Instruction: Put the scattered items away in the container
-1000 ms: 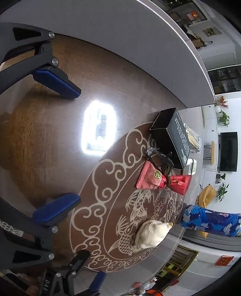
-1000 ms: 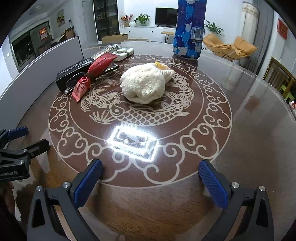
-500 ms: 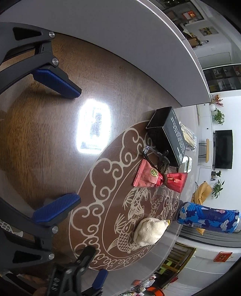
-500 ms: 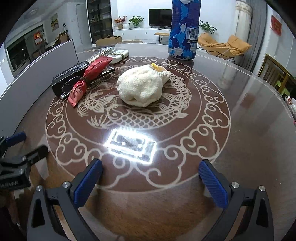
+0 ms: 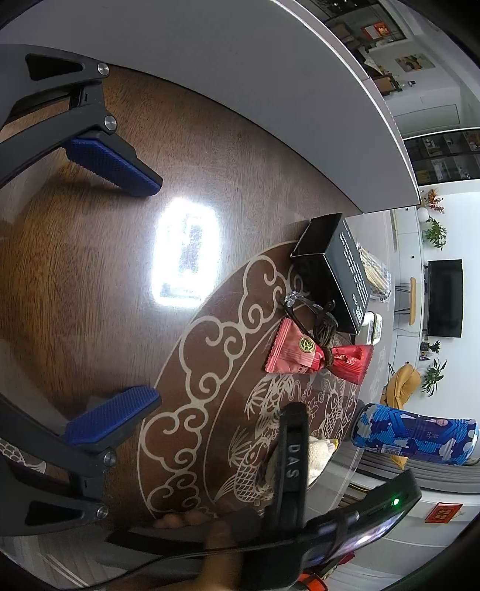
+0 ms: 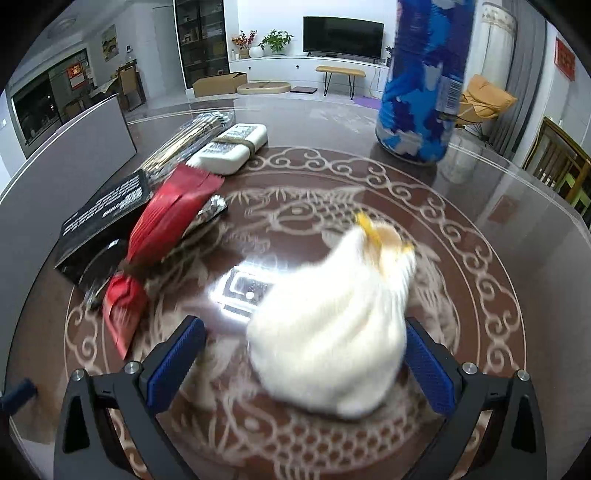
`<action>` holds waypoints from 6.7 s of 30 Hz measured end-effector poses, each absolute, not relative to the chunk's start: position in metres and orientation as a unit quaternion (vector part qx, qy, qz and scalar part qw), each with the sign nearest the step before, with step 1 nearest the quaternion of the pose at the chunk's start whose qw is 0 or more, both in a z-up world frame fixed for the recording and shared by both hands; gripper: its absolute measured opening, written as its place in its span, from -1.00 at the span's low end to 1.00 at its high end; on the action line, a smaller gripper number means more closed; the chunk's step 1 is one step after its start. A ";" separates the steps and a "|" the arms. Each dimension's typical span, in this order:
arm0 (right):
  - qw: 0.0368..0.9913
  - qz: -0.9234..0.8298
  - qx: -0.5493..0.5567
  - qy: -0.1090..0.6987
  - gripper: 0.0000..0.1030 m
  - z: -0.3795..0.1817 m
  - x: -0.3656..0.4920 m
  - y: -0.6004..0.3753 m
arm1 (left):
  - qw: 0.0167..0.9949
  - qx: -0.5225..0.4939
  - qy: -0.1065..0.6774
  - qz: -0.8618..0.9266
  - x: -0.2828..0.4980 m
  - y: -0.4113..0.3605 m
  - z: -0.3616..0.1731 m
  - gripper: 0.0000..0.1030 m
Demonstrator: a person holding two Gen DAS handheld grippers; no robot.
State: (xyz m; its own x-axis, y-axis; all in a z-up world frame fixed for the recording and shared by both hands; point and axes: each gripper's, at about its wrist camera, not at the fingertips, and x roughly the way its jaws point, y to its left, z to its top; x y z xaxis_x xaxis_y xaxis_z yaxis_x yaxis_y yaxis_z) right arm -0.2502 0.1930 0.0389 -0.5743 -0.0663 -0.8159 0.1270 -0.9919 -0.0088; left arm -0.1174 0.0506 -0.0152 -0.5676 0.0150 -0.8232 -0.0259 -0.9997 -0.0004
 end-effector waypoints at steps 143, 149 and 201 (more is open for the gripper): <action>0.142 -0.888 0.432 0.069 0.23 0.044 -0.171 0.208 | 0.055 -0.426 -0.082 0.899 -0.109 -0.021 -0.007 0.71; 0.141 -0.888 0.432 0.070 0.23 0.044 -0.171 0.208 | 0.067 -0.438 -0.032 0.896 -0.115 -0.002 -0.008 0.72; 0.303 -0.849 0.379 0.208 -0.49 0.032 -0.127 0.118 | 0.029 -0.414 0.005 0.910 -0.067 -0.013 -0.006 -0.43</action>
State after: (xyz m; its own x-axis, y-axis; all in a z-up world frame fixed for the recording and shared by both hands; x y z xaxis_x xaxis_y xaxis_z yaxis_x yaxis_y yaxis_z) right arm -0.1275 0.1177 0.0319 -0.5295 -0.3573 -0.7694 0.6724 -0.7298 -0.1239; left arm -0.0673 -0.0130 -0.0064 -0.6547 0.0496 -0.7542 -0.0576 -0.9982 -0.0157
